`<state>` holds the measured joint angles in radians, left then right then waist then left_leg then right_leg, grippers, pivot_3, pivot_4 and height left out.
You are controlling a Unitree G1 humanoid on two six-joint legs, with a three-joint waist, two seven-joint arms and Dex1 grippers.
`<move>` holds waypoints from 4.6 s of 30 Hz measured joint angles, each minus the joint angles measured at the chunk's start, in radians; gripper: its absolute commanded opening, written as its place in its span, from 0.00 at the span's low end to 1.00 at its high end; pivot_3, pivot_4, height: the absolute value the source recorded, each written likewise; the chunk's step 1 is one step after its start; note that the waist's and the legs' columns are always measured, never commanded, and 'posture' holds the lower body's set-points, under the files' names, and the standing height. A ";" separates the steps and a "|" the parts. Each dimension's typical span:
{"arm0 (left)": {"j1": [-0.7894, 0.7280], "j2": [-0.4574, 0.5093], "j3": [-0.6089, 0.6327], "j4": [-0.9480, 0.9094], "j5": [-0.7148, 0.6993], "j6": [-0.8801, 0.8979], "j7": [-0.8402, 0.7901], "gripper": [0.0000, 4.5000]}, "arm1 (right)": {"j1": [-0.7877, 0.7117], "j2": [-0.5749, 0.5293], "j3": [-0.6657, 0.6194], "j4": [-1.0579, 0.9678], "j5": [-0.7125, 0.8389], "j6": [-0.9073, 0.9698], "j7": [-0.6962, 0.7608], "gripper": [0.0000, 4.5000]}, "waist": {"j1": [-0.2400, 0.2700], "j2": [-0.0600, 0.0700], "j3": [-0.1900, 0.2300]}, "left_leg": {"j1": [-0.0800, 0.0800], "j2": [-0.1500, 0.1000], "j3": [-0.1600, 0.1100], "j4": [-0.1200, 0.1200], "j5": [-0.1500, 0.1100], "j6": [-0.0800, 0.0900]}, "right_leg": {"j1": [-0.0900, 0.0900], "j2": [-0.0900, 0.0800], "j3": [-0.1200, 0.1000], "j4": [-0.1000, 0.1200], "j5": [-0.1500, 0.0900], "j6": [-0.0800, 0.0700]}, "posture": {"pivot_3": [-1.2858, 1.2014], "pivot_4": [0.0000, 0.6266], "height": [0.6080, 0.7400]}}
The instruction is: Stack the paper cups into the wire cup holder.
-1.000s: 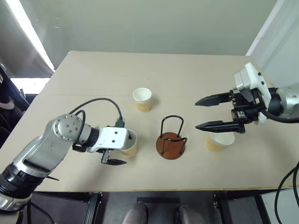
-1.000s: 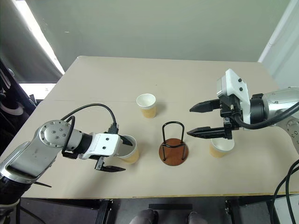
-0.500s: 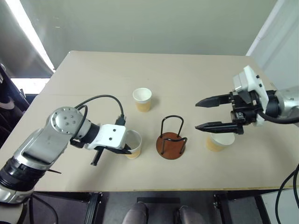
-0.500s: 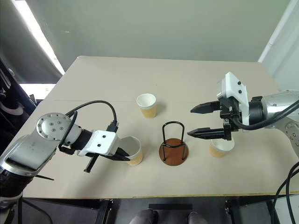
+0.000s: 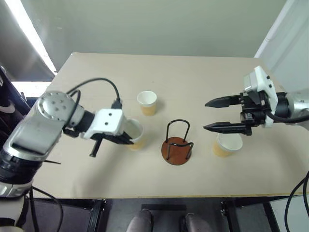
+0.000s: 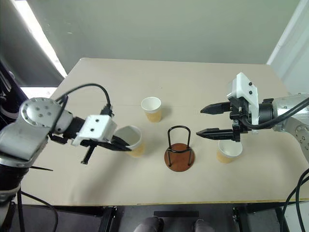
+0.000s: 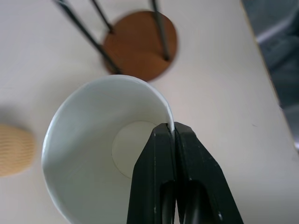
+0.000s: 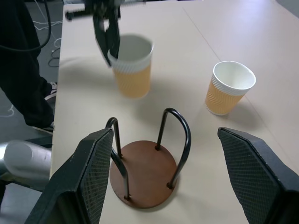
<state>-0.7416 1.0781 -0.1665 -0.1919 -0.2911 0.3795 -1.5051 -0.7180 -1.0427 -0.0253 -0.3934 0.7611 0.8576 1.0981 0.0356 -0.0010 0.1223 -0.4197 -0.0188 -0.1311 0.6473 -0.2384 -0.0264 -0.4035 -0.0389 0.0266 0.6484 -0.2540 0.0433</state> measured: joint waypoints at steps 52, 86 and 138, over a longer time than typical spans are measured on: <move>-0.541 -0.329 -0.466 0.363 -0.228 -0.187 -0.074 0.00 | 0.171 -0.222 -0.395 -0.194 0.234 0.133 -0.147 0.99 | 0.017 0.000 0.000 | -0.011 -0.001 0.001 0.019 -0.006 0.009 | 0.000 0.000 0.001 -0.003 0.003 0.012 | 0.52 0.24 1.00; -0.385 -0.295 -0.125 0.257 -0.216 0.108 -0.053 1.00 | 0.660 -0.248 -0.283 -0.239 -0.210 -0.123 -0.128 1.00 | 0.023 0.002 -0.001 | -0.015 -0.002 0.003 0.028 -0.006 0.012 | -0.003 -0.001 0.003 0.000 0.005 0.016 | 0.52 0.24 1.00; -0.157 -0.117 -0.004 0.143 -0.167 0.164 0.000 1.00 | 0.336 -0.181 0.042 0.033 -0.482 -0.343 0.119 0.00 | 0.015 0.002 0.000 | -0.015 -0.003 0.003 0.032 -0.007 0.015 | -0.001 -0.002 0.003 0.000 0.007 0.018 | 0.52 0.24 1.00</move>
<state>-0.8985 0.9611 -0.1708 -0.0485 -0.4579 0.5431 -1.5050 -0.3821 -1.2241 0.0164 -0.3602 0.2795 0.5146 1.2172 0.0510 0.0012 0.1221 -0.4349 -0.0222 -0.1279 0.6791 -0.2456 -0.0117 -0.4044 -0.0408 0.0300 0.6482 -0.2471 0.0612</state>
